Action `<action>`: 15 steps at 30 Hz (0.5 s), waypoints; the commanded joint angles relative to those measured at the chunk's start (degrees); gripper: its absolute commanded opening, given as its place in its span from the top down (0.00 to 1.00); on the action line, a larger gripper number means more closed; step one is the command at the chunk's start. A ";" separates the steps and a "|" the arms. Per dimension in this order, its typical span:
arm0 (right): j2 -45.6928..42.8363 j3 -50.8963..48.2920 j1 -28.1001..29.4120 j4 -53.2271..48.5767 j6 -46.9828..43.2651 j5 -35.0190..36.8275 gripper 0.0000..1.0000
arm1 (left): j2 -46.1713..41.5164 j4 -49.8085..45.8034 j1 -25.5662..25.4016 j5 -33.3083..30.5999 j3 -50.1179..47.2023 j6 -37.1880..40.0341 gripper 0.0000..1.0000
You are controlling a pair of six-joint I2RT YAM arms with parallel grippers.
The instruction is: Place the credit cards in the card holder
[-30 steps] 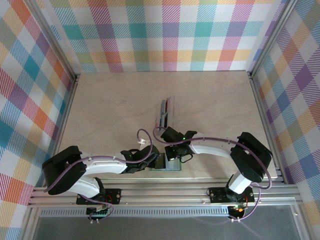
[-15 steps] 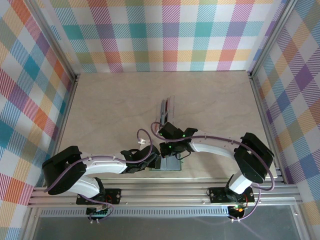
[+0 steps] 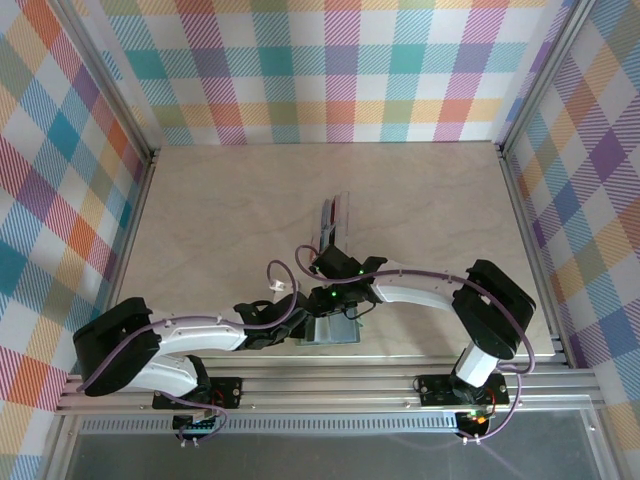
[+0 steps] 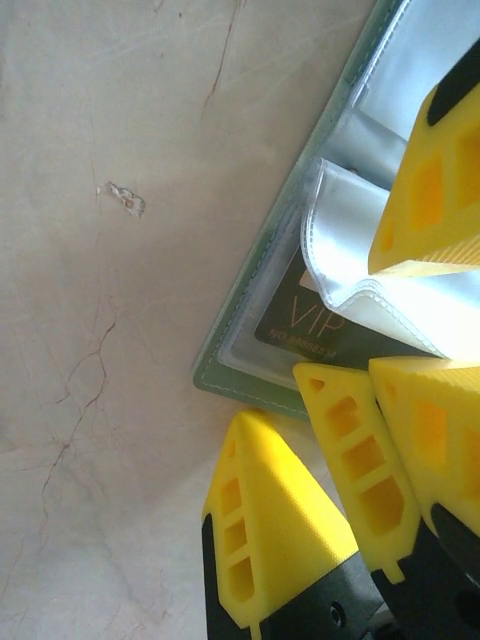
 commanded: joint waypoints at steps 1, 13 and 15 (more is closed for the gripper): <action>0.19 0.58 -0.39 0.74 -0.20 -1.50 0.68 | -0.58 -4.88 -0.66 -0.42 -1.26 -0.27 0.63; -0.12 -1.44 -0.64 2.22 -0.47 -3.34 0.44 | -2.85 -6.20 -0.66 -0.91 -1.72 -0.36 0.58; -0.17 -1.77 -0.70 2.52 -0.56 -3.78 0.42 | -3.28 -6.54 -0.66 -1.14 -1.70 -0.39 0.58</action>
